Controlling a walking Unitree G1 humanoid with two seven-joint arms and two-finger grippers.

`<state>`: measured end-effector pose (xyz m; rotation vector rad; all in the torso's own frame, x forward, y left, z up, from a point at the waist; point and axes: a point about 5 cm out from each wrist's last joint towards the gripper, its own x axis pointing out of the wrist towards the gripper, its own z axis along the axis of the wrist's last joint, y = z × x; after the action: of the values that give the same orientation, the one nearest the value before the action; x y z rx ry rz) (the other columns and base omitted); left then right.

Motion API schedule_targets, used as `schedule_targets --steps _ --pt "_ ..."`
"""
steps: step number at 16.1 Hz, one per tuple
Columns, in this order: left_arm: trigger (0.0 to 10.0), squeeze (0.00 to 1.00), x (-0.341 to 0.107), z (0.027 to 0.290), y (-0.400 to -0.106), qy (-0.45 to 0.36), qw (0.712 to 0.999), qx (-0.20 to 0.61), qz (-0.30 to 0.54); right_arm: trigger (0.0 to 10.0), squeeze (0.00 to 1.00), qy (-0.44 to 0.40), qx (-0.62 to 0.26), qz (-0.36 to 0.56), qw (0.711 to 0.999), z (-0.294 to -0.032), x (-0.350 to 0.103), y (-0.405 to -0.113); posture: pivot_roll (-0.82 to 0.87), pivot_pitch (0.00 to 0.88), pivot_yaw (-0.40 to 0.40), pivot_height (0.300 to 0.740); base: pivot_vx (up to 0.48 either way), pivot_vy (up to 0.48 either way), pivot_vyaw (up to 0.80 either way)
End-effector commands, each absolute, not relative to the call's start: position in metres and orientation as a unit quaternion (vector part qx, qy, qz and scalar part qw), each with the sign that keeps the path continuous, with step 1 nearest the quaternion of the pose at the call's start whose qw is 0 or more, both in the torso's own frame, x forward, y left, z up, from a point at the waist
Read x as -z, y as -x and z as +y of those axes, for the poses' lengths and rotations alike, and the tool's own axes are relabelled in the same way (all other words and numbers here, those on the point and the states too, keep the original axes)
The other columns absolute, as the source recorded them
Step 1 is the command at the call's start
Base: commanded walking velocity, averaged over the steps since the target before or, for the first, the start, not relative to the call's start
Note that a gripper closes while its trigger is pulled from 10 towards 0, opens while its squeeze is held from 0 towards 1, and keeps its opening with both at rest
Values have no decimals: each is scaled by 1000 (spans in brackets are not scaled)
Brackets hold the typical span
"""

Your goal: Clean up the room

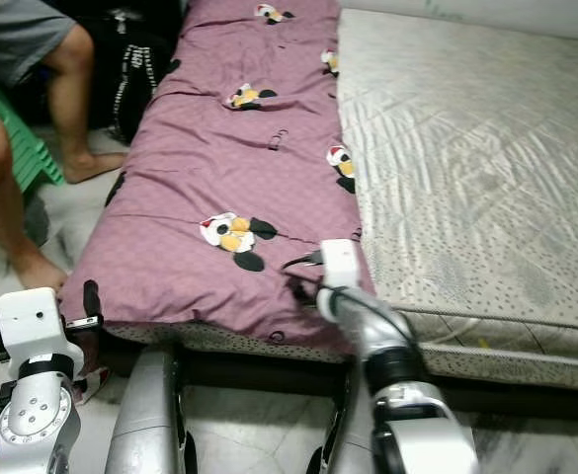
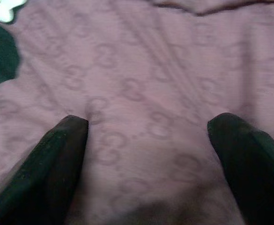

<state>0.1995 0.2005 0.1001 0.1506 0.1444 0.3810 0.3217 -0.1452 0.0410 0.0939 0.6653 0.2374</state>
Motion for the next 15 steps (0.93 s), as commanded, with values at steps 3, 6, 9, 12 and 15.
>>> schedule_targets --steps 3,6,9,12,15 --pt "10000 0 -101 198 -203 -70 979 -177 75 10000 0 -18 -61 354 933 -188 -24 -303 68 41 -68 507 0 0 0" --pt "10000 0 -104 198 -209 -71 980 -171 67 10000 0 -39 -68 156 985 -171 -80 -327 62 25 -60 507 0 0 0" --pt "10000 0 -104 197 -210 -62 982 -170 61 10000 0 -41 -73 41 996 -158 -120 -329 61 0 -58 507 0 0 0" --pt "10000 0 -104 191 -216 -46 986 -155 48 10000 0 -49 -73 21 996 -152 -124 -320 50 0 -55 507 0 0 0" --pt "10000 0 -108 186 -230 -49 989 -135 34 10000 0 -44 -67 4 997 -149 -123 -314 40 0 -45 516 0 0 0"
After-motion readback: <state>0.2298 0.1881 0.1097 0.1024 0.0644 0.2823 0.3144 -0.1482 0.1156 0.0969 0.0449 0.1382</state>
